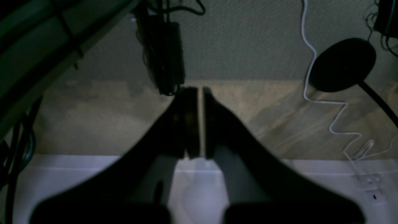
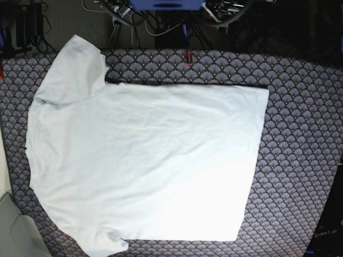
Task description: Fold the T-shirt properly
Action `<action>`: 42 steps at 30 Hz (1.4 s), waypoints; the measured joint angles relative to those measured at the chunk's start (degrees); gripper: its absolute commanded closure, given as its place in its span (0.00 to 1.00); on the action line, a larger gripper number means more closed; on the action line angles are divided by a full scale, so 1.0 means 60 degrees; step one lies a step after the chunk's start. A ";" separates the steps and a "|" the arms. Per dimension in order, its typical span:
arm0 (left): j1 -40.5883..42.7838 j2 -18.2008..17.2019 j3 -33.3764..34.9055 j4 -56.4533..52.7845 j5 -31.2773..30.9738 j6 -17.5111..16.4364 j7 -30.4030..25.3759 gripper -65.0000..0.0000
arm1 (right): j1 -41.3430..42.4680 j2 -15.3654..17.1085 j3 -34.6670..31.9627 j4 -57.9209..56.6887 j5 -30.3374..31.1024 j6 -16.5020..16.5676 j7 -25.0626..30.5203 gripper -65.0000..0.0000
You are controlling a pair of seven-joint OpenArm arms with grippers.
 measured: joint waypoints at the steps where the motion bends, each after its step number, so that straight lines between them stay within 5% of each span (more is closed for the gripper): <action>1: 0.0000 0.0000 0.0000 0.0000 0.0000 0.0000 0.0000 0.99 | 0.0000 0.0000 0.0000 0.0000 -0.0004 -0.0004 0.0000 0.99; 34: 0.0113 -0.0029 0.0000 0.0015 0.0000 0.0000 -0.0036 1.00 | -0.0022 0.0000 0.0011 0.0004 0.0069 -0.0029 0.0047 0.99; 42: 0.0353 -0.0029 0.0000 0.0051 -0.0004 -0.0004 -0.0033 1.00 | -0.1300 0.0000 -0.0018 0.1657 0.0066 -0.0029 0.0514 0.99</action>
